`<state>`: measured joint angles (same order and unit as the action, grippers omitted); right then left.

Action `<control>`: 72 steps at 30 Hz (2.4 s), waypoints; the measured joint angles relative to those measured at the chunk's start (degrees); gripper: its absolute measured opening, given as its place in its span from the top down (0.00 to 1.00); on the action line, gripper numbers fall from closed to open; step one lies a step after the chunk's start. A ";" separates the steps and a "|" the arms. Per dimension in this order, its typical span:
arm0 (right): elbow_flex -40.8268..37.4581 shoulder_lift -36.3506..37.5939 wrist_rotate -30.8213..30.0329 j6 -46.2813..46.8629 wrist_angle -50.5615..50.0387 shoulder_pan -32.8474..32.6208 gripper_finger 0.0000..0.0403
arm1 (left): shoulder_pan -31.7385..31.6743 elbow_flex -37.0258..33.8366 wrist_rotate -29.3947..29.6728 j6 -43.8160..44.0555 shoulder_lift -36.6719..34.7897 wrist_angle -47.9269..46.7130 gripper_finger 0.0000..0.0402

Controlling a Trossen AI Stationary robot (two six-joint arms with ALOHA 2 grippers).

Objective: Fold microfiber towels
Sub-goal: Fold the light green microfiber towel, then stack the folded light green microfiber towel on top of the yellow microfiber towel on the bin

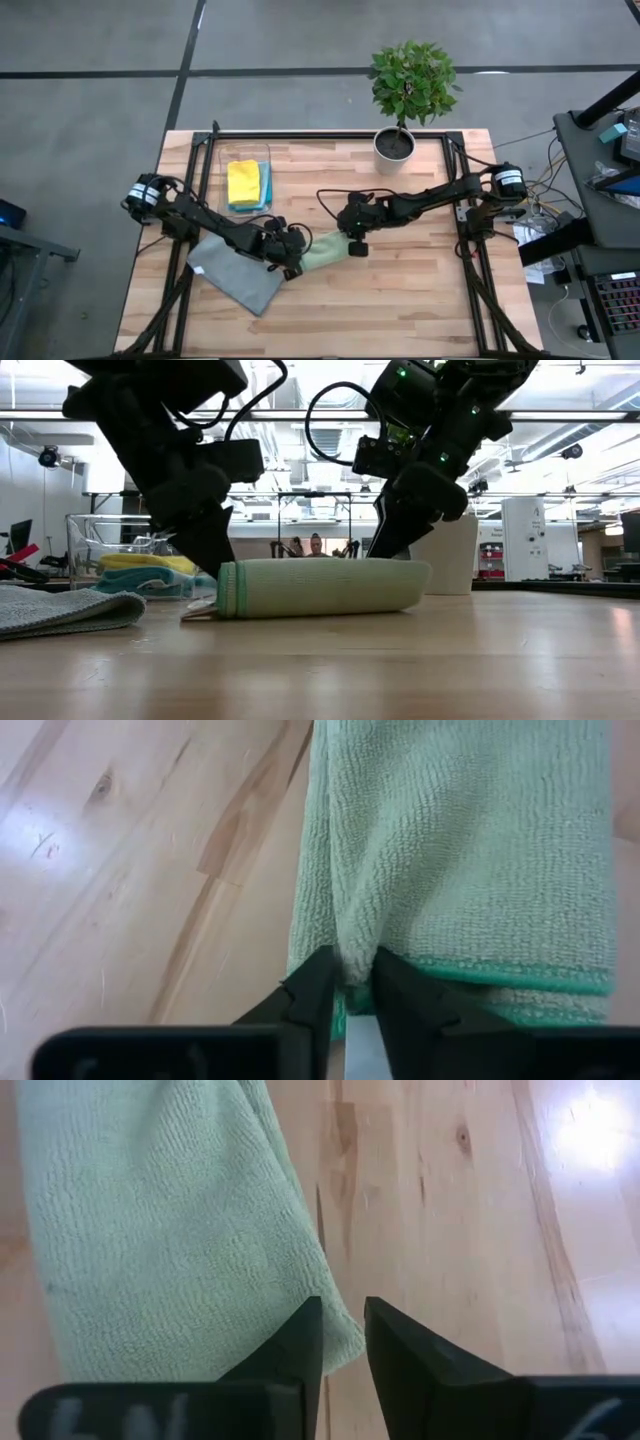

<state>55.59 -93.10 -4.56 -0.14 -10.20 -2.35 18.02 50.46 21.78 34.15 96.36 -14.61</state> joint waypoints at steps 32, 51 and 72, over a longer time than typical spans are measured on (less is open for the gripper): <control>-1.50 2.67 0.77 -2.97 5.16 -4.61 0.86 | 0.00 1.25 -0.44 -0.10 -8.28 -1.49 0.70; -2.99 2.58 1.62 -4.35 10.58 -5.64 0.86 | 0.46 -1.86 -0.91 2.96 -5.77 3.52 0.71; -3.29 -1.10 3.38 0.19 10.86 -1.90 0.68 | 0.58 -5.86 -4.83 -1.29 -3.34 11.15 0.98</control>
<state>52.29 -94.20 -1.18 0.05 0.66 -4.25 18.60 44.60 16.95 32.87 93.01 -3.47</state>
